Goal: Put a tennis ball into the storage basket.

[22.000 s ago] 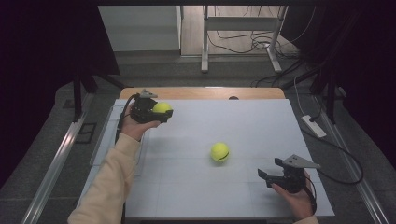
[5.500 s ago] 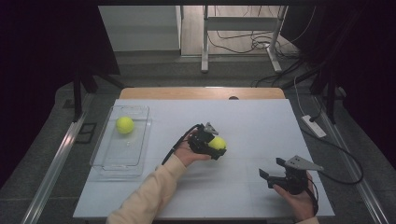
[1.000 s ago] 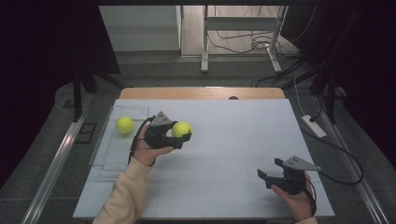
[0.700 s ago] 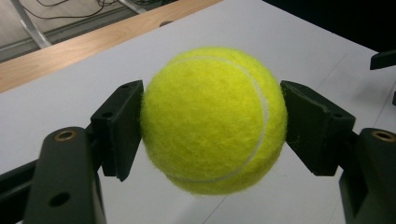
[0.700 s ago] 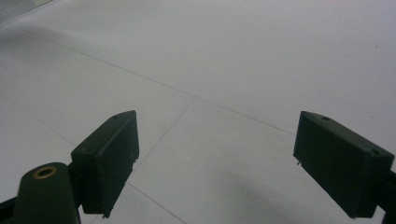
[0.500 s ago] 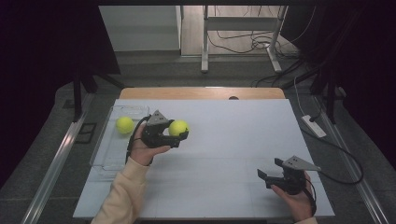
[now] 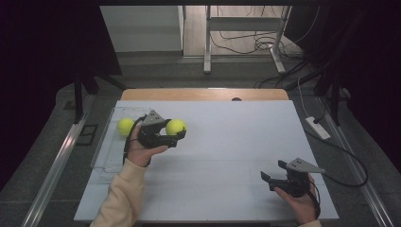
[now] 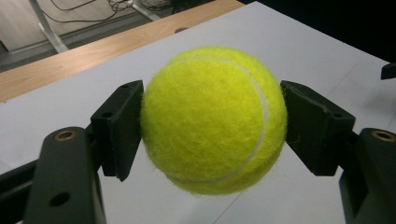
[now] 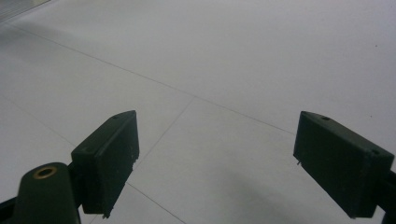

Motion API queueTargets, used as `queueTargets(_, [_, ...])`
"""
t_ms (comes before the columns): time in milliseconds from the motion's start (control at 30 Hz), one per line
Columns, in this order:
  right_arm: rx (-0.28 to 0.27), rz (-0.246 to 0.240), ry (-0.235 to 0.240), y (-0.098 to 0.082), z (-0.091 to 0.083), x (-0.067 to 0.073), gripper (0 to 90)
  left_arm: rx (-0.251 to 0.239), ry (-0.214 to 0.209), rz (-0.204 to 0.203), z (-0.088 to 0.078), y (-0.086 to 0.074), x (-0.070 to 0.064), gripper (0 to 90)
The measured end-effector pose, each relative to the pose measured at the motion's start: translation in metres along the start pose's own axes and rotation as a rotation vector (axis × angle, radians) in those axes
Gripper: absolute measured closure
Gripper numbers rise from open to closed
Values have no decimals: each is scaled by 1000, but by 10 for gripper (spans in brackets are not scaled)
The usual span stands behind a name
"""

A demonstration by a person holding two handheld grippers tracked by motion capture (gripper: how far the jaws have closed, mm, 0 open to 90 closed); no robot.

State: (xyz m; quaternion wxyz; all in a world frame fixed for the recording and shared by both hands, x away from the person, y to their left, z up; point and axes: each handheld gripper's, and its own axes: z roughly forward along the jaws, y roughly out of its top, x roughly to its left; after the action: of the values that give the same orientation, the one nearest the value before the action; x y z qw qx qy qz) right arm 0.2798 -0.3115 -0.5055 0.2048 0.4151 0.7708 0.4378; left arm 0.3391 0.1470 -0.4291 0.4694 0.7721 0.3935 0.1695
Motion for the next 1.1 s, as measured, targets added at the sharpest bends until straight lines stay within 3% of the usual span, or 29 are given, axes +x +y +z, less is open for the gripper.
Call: queueTargets(1100, [0,-1,0,0,0,1,141,-50,78,-50,-25,-1,21,270])
